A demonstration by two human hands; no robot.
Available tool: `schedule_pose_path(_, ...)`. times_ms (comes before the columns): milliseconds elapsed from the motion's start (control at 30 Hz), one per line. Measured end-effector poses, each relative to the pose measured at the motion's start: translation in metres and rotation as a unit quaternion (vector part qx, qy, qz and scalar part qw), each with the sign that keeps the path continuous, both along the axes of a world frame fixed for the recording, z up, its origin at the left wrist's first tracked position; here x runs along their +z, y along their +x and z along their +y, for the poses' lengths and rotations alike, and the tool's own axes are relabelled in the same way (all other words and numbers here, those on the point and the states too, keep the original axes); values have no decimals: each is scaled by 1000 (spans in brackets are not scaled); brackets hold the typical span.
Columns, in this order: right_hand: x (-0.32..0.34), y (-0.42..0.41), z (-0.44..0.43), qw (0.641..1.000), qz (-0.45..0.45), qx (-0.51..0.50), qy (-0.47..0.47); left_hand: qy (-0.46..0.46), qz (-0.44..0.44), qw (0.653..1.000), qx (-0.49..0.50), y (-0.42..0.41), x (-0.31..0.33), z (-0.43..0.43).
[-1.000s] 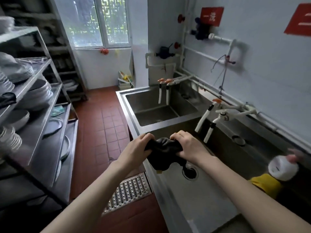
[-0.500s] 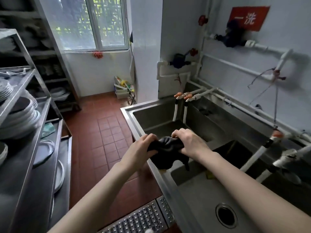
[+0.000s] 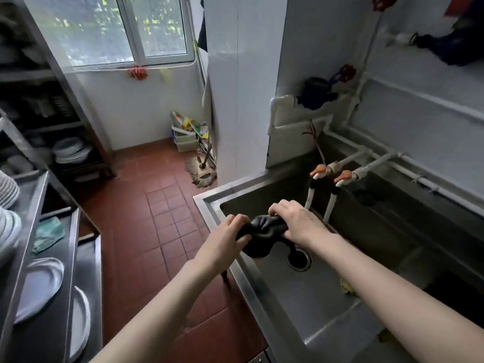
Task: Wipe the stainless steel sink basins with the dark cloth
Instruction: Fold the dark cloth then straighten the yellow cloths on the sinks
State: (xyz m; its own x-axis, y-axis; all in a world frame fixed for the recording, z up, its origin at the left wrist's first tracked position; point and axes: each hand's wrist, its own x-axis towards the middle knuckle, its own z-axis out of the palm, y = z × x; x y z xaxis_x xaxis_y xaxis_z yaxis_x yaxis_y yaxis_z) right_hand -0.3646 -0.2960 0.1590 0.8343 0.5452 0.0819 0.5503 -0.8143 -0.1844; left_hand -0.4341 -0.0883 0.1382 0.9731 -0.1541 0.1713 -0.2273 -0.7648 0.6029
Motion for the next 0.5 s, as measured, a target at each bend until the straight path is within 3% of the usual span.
schedule_pose_path(500, -90, 230, 125, 994, 89, -47, -46, -17, 126, 990, -52, 242, -82, 124)
